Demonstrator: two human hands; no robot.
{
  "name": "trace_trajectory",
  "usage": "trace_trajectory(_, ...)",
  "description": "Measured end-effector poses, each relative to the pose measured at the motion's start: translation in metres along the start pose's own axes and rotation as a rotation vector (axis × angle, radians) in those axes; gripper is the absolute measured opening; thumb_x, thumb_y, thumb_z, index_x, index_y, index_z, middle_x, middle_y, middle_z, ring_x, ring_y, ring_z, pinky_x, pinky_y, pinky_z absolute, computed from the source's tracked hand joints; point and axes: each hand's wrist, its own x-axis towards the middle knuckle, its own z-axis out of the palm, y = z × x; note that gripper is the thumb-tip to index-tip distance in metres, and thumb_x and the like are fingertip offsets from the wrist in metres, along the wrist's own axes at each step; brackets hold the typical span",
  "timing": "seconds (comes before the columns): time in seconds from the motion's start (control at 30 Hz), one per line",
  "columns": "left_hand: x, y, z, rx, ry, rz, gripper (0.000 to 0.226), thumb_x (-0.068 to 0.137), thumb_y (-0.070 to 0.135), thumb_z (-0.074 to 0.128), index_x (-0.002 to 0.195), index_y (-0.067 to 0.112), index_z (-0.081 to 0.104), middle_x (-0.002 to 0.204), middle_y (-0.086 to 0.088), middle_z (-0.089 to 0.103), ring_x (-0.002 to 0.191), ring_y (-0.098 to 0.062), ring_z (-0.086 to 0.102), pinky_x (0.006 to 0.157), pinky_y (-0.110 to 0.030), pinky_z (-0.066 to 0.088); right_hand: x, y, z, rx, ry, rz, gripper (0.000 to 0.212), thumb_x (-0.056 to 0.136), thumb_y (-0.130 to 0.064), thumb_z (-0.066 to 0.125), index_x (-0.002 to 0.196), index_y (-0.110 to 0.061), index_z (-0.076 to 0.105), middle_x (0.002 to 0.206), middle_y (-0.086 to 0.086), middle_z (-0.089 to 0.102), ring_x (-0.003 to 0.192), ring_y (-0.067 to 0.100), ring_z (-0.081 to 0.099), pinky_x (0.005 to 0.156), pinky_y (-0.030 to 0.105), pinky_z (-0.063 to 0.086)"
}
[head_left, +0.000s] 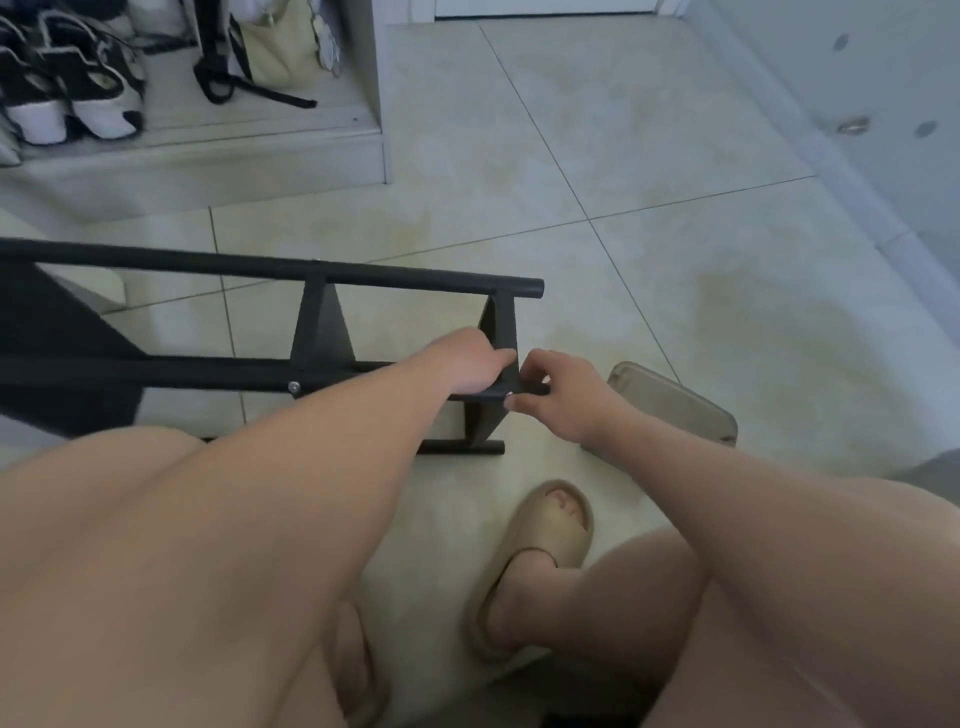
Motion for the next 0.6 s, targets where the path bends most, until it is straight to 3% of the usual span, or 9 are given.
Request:
trace_trajectory(0.17, -0.024, -0.005, 0.012, 0.039, -0.060, -0.011, 0.046, 0.096, 0.050, 0.048, 0.072, 0.012, 0.058, 0.070, -0.005, 0.057, 0.064, -0.022, 0.052, 0.060, -0.034, 0.036, -0.033, -0.003, 0.011, 0.059, -0.016, 0.097, 0.029, 0.084, -0.031, 0.080, 0.096, -0.014, 0.060, 0.086, -0.006, 0.058, 0.076, 0.015, 0.052, 0.063, 0.023, 0.041)
trace_trajectory(0.3, -0.041, -0.015, 0.028, 0.019, -0.135, 0.002, 0.049, 0.095, 0.052, 0.047, 0.078, 0.010, 0.065, 0.073, -0.006, 0.061, 0.066, -0.024, 0.054, 0.069, -0.037, 0.042, -0.051, -0.003, 0.017, -0.011, -0.097, 0.124, 0.040, 0.078, -0.036, 0.084, 0.098, -0.012, 0.059, 0.087, -0.002, 0.060, 0.079, 0.020, 0.055, 0.066, 0.029, 0.044)
trace_trajectory(0.37, -0.048, -0.019, 0.033, 0.013, -0.174, 0.000, 0.050, 0.096, 0.053, 0.047, 0.082, 0.009, 0.067, 0.075, -0.006, 0.062, 0.069, -0.024, 0.056, 0.075, -0.038, 0.046, -0.057, -0.003, 0.019, -0.006, -0.127, 0.127, 0.054, 0.074, -0.038, 0.087, 0.109, -0.015, 0.053, 0.093, -0.002, 0.061, 0.085, 0.022, 0.058, 0.072, 0.035, 0.048)
trace_trajectory(0.43, -0.053, -0.021, 0.034, -0.011, -0.219, 0.000, 0.046, 0.098, 0.048, 0.047, 0.087, 0.009, 0.068, 0.084, -0.008, 0.066, 0.075, -0.025, 0.058, 0.084, -0.040, 0.047, -0.060, -0.003, 0.018, -0.051, -0.119, 0.076, 0.083, 0.069, -0.042, 0.089, 0.131, -0.021, 0.039, 0.112, 0.000, 0.056, 0.103, 0.026, 0.055, 0.083, 0.038, 0.049)
trace_trajectory(0.5, -0.056, -0.022, 0.031, -0.020, -0.266, -0.002, 0.036, 0.097, 0.037, 0.050, 0.088, 0.008, 0.069, 0.089, -0.010, 0.067, 0.079, -0.026, 0.058, 0.086, -0.041, 0.047, -0.058, -0.002, 0.017, -0.246, -0.059, -0.013, 0.117, 0.062, -0.053, 0.088, 0.153, -0.028, 0.018, 0.140, 0.005, 0.039, 0.128, 0.030, 0.039, 0.102, 0.042, 0.040)
trace_trajectory(0.6, -0.057, -0.022, 0.028, 0.044, -0.310, -0.017, 0.022, 0.088, 0.019, 0.055, 0.068, 0.012, 0.055, 0.073, -0.008, 0.051, 0.066, -0.026, 0.044, 0.070, -0.036, 0.039, -0.048, -0.003, 0.014, -0.491, -0.031, -0.121, 0.143, 0.055, -0.069, 0.083, 0.158, -0.035, -0.011, 0.166, 0.000, -0.006, 0.153, 0.029, -0.004, 0.120, 0.053, 0.012)
